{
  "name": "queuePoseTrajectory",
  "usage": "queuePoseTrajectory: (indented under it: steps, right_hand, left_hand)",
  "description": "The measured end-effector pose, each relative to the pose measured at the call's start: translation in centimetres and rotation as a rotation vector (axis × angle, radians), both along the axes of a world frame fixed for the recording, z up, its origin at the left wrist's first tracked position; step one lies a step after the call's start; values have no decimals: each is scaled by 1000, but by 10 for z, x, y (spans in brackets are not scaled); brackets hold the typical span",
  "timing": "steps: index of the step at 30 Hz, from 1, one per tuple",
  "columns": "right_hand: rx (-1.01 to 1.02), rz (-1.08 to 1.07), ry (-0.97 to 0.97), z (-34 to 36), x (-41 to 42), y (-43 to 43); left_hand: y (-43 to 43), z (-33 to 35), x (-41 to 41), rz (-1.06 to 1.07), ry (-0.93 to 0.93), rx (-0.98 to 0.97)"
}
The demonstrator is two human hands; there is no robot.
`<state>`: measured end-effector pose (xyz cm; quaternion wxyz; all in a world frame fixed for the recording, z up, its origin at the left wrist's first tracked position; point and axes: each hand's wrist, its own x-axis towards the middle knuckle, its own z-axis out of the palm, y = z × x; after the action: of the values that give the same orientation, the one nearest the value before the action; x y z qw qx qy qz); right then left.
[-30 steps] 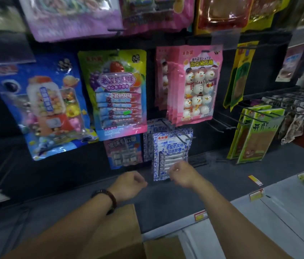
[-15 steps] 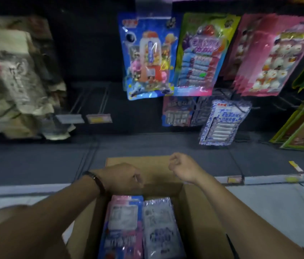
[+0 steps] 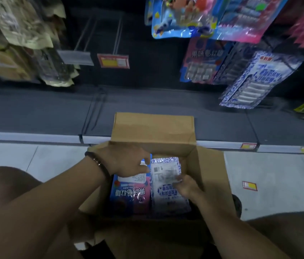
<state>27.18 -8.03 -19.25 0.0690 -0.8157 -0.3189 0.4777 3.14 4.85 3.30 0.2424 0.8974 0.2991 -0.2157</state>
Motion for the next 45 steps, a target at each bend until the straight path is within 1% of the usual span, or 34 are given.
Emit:
queuePoseTrajectory:
  steps: [3,6,8,10,12,18,21,23,25,27,29,33,37,40,42,45]
  right_hand:
    - [-37,56,-71,-16,5,6]
    - [-51,67,-103,-22,5,14]
    - [-85,80,-102,-26,4,19]
    - [-135,38,-88,-34,6,20]
    - [-142,-10,-69,-44,12,19]
    - [-135,-41,16,-67,14,15]
    - [-172,-29,-6,-75,9,14]
    - [-170,-65,-27,-78,7,14]
    - [-139,-119,9,-76,5,15]
    - [-123,-239,86,-73,6,15]
    - [-103,-334,107,-67,10,17]
    - [7,-379,132,-45,14,19]
    - [124,-341,182,-10,11,13]
    - [179,-262,206,38,11,17]
    - [187,-174,209,78,17,25]
    - [251,-21,196,144,29,43]
  left_hand:
    - [9,-2,6,27,3,10]
    - [13,-6,11,34,40,63]
    - [14,-6,17,19,44,71]
    - [13,-4,24,16,42,47]
    - [14,-2,28,10,62,31]
    - [18,-1,34,-1,226,4]
    - [20,0,36,-2,266,-10]
    - [19,0,39,-15,267,-13]
    - [18,1,43,-31,255,-17]
    - [17,3,45,-51,250,-9]
    - [17,5,46,-62,254,-3]
    - [16,4,43,-72,244,11]
    - [18,-1,31,-73,199,2]
    - [19,-2,23,-78,230,9]
    - [17,-2,19,-75,229,16]
    - [15,-5,8,-31,229,-34]
